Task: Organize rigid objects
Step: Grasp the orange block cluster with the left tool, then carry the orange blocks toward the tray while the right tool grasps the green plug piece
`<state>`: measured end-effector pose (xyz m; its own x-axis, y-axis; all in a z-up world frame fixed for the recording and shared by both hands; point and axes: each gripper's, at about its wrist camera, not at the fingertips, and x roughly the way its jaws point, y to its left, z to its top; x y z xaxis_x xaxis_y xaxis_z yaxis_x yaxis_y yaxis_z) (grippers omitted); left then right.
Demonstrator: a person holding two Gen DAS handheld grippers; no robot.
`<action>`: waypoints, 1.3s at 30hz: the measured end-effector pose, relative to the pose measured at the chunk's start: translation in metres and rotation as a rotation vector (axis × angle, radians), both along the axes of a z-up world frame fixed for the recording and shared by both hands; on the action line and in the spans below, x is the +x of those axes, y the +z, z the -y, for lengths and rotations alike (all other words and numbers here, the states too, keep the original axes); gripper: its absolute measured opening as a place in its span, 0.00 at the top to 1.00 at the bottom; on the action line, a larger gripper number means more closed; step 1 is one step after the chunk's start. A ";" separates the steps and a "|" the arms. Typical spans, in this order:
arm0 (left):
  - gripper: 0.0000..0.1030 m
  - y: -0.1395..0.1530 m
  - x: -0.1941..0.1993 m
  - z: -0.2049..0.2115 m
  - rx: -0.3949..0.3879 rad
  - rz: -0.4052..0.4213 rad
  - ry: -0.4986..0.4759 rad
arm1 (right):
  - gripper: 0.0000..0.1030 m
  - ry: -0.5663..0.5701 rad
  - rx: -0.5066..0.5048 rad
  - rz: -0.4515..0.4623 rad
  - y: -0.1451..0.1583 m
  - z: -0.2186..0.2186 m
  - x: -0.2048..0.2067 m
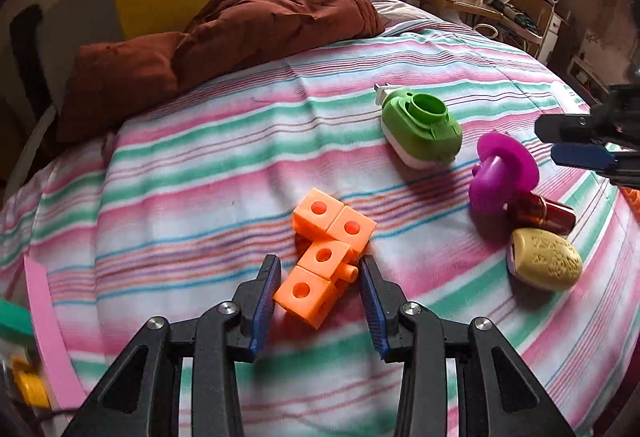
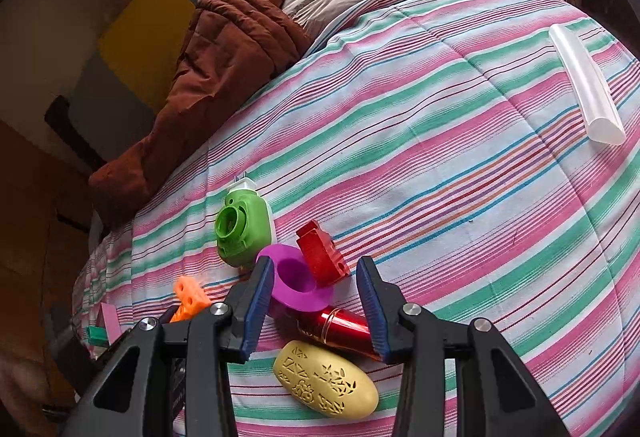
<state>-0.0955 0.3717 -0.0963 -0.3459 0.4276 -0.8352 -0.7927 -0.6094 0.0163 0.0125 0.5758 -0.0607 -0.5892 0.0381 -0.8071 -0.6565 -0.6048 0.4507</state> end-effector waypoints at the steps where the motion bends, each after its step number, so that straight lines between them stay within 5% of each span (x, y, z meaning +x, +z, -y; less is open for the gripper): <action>1: 0.61 0.000 0.005 0.006 0.005 0.007 0.014 | 0.58 0.005 0.004 0.001 0.000 0.001 -0.001; 21: 0.62 0.041 0.093 0.111 0.129 0.024 0.105 | 0.58 0.127 0.150 -0.024 0.011 0.027 -0.014; 29: 0.62 0.054 0.099 0.164 0.165 -0.003 0.184 | 0.58 0.160 0.164 -0.028 0.010 0.033 -0.018; 39: 0.62 0.050 0.087 0.219 0.232 0.056 0.307 | 0.58 0.246 0.257 0.026 0.005 0.056 -0.032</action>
